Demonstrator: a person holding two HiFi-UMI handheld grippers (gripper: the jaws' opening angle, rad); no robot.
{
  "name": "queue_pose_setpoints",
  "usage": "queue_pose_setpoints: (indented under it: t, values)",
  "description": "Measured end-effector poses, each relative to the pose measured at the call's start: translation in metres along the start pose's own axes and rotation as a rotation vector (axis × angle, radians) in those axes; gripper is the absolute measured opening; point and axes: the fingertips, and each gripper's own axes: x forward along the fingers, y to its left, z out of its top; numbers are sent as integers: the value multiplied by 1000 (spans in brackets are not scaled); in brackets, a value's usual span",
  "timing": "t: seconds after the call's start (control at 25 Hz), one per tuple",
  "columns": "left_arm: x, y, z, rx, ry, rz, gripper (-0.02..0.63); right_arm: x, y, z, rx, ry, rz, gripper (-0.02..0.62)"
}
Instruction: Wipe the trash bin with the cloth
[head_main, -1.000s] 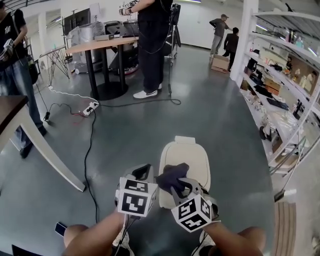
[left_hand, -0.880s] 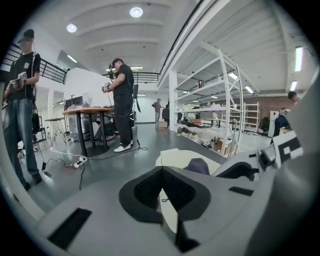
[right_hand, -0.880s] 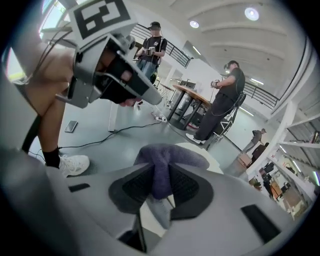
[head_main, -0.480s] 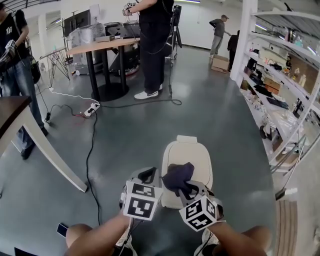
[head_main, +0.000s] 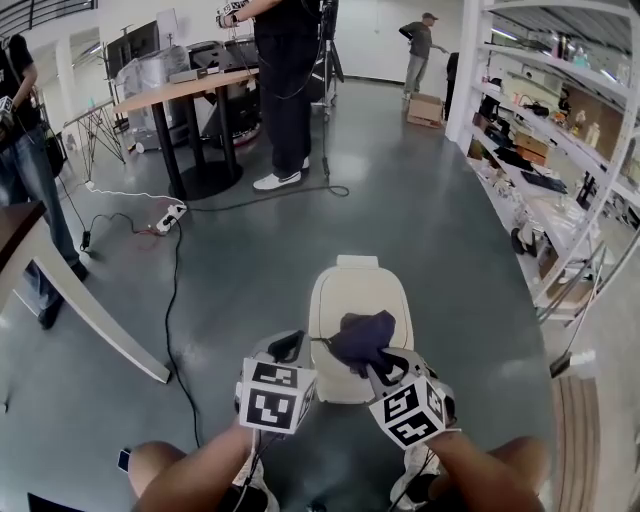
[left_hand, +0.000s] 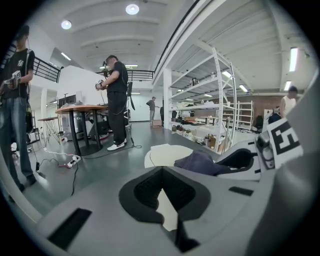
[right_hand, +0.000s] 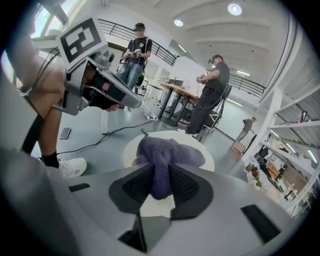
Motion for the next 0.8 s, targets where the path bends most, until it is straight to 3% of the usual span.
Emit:
queue_pose_setpoints:
  t: [0.8]
  values:
    - [-1, -1, -3, -76, -38, 13, 0, -19, -42, -52, 59, 43, -120, 92]
